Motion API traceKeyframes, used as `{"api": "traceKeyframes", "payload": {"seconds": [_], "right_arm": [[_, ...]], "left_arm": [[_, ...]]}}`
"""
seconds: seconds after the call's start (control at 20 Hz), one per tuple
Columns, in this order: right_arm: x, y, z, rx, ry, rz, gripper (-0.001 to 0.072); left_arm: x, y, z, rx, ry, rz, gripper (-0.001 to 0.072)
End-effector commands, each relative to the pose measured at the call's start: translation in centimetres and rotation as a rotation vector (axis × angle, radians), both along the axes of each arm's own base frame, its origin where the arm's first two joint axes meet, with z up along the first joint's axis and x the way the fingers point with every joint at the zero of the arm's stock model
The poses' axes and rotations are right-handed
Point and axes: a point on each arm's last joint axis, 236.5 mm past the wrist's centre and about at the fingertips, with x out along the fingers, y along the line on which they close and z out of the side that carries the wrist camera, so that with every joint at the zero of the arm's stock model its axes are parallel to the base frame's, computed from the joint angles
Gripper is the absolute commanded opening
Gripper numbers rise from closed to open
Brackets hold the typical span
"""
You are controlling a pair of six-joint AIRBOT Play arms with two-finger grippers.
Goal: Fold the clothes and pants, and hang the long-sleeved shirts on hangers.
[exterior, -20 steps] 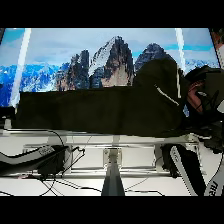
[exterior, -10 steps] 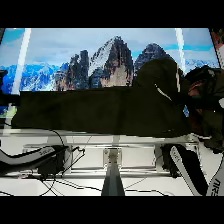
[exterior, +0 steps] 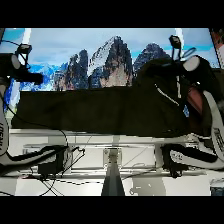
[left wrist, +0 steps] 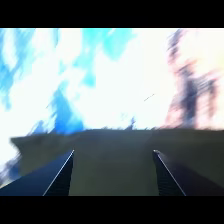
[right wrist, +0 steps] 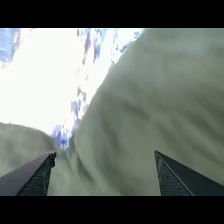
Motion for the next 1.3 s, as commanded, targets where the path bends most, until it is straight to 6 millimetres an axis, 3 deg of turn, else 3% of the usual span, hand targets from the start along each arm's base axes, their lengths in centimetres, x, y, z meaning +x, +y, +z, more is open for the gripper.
{"api": "traceKeyframes", "payload": {"seconds": [0.0, 0.15, 0.4, 0.5, 0.55, 0.6, 0.65, 0.8, 1.0, 1.05, 1.1, 1.2, 1.25], "right_arm": [[2.7, 1.4, -5.5, -0.08, 0.143, -0.007, 0.0705], [4.1, -2.3, -7.3, -0.207, 0.187, -0.083, 0.0705], [5.7, -2.7, -9.1, -0.222, 0.208, -0.098, 0.0677], [5.0, -2.9, -10.5, -0.244, 0.254, -0.085, 0.0551], [4.9, -2.9, -10.8, -0.251, 0.26, -0.082, 0.0428], [5.0, -3.0, -10.7, -0.252, 0.255, -0.082, 0.0193], [5.2, -3.0, -10.5, -0.253, 0.248, -0.076, 0.0039], [6.0, -2.4, -8.3, -0.26, 0.212, -0.025, 0.0035], [7.6, -0.1, -2.2, -0.258, 0.082, 0.05, 0.0034], [7.5, 0.7, -1.4, -0.255, 0.066, 0.063, 0.0036], [7.1, 1.4, -1.4, -0.256, 0.071, 0.078, 0.0094], [5.8, 3.1, -2.4, -0.272, 0.108, 0.14, 0.0678], [4.9, 4.1, -3.2, -0.297, 0.131, 0.214, 0.0704]], "left_arm": [[2.0, -4.8, 0.4, -0.061, -0.076, -0.031, 0.0557], [2.1, -7.3, 0.2, -0.136, -0.081, -0.038, 0.0557], [2.1, -8.0, 0.1, -0.168, -0.081, -0.034, 0.0557], [2.1, -8.1, 0.1, -0.172, -0.081, -0.033, 0.0557], [2.1, -8.3, 0.1, -0.179, -0.081, -0.032, 0.0557], [2.1, -8.5, 0.1, -0.188, -0.081, -0.03, 0.0557], [2.0, -8.9, 0.0, -0.211, -0.082, -0.025, 0.0557], [2.6, -11.0, 0.3, -0.313, -0.109, -0.006, 0.0557], [3.6, -14.1, 1.3, -0.477, -0.157, 0.03, 0.0557], [3.6, -14.5, 1.4, -0.497, -0.159, 0.036, 0.0557], [3.6, -14.7, 1.4, -0.507, -0.158, 0.038, 0.0557], [3.6, -14.7, 1.4, -0.507, -0.158, 0.038, 0.0557], [3.6, -14.7, 1.4, -0.507, -0.158, 0.038, 0.0557]]}}
